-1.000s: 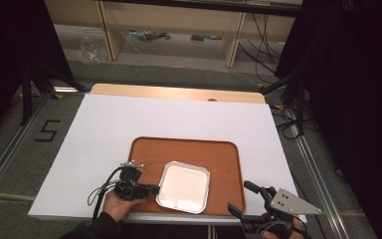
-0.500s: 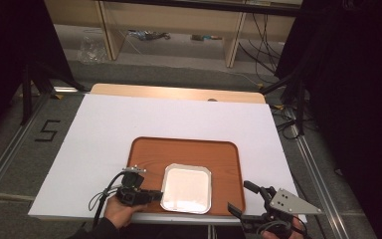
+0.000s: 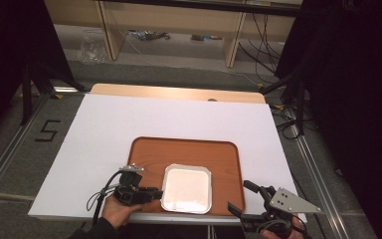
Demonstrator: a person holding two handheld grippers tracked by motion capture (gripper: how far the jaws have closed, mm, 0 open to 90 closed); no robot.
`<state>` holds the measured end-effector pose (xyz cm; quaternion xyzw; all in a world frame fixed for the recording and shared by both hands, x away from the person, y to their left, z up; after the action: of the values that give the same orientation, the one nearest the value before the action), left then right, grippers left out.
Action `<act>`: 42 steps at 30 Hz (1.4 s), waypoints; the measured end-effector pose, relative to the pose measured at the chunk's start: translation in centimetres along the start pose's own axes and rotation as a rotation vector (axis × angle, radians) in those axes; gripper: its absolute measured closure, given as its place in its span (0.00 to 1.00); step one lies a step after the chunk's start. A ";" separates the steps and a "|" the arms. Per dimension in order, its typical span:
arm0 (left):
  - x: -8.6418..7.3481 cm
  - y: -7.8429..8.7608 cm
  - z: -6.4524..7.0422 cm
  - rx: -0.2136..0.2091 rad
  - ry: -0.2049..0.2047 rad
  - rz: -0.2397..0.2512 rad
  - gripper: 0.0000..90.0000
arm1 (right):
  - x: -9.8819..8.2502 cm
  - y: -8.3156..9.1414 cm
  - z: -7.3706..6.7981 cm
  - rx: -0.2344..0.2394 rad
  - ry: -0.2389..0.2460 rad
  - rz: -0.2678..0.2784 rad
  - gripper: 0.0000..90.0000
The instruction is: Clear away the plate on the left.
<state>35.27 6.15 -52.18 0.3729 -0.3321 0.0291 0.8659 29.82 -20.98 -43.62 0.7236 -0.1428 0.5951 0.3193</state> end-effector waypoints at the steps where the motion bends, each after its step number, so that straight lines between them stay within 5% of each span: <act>1: 0.1 0.1 0.1 -0.004 -0.003 0.008 0.73 | 0.0 0.0 0.0 0.003 0.002 0.003 0.20; 11: 1.9 2.2 0.5 -0.009 -0.066 0.151 0.46 | 0.0 -0.1 0.0 0.008 0.001 0.004 0.20; 18: 2.5 3.7 0.5 -0.005 -0.091 0.218 0.36 | 0.0 -0.1 0.0 0.009 -0.001 0.002 0.20; 26: 2.9 4.7 1.3 0.023 -0.188 0.264 0.30 | 0.0 0.0 0.1 0.007 -0.002 0.002 0.20; 42: 2.6 6.2 1.3 0.046 -0.201 0.321 0.25 | 0.0 -0.1 -0.1 0.012 0.001 -0.001 0.20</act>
<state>34.76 9.26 -46.09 0.3360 -0.4715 0.1369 0.8038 29.81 -20.78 -43.62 0.7253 -0.1388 0.5962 0.3151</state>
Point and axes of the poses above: each handheld gripper's, and its own axes: y roughly backward along the jaws, x roughly out of its top, z roughly to its right, the point moved 8 cm from there along -y, roughly forward along the jaws
